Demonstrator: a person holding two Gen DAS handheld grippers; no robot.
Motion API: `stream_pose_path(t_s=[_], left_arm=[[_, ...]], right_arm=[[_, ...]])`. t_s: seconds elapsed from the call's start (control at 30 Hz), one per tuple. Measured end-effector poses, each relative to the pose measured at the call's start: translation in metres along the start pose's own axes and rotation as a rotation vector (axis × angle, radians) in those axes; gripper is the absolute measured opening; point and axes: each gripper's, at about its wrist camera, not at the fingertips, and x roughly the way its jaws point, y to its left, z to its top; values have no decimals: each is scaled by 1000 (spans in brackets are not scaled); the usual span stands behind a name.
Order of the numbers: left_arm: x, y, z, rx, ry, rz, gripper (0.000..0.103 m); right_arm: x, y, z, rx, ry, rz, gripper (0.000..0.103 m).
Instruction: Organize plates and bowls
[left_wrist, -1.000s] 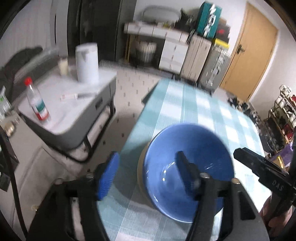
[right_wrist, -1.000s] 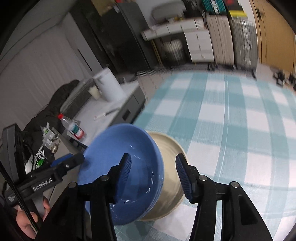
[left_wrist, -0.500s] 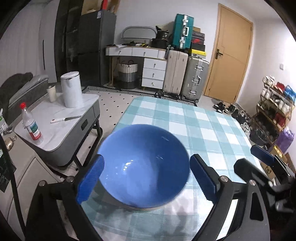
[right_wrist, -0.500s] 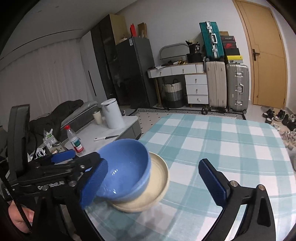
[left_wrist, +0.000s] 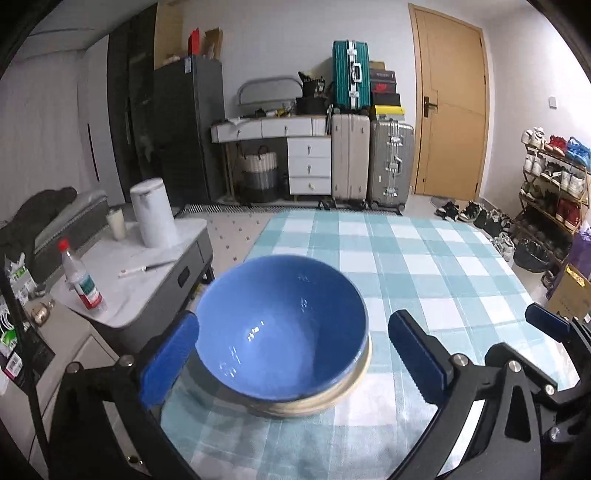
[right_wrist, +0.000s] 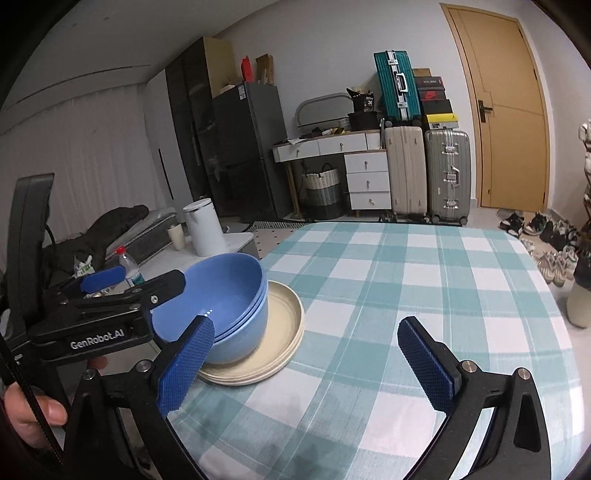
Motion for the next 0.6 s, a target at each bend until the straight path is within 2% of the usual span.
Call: stream_pose_path(t_s=[0.17, 0.37, 0.6], left_arm=[[0, -6, -4, 18, -3, 5, 103], [1, -17, -12, 54, 13, -30, 103], [0, -26, -17, 89, 13, -9, 103]], right_arm=[[-6, 0, -2, 5, -15, 4, 101], [-2, 0, -2, 13, -3, 9, 101], [-3, -6, -4, 40, 1, 3, 101]])
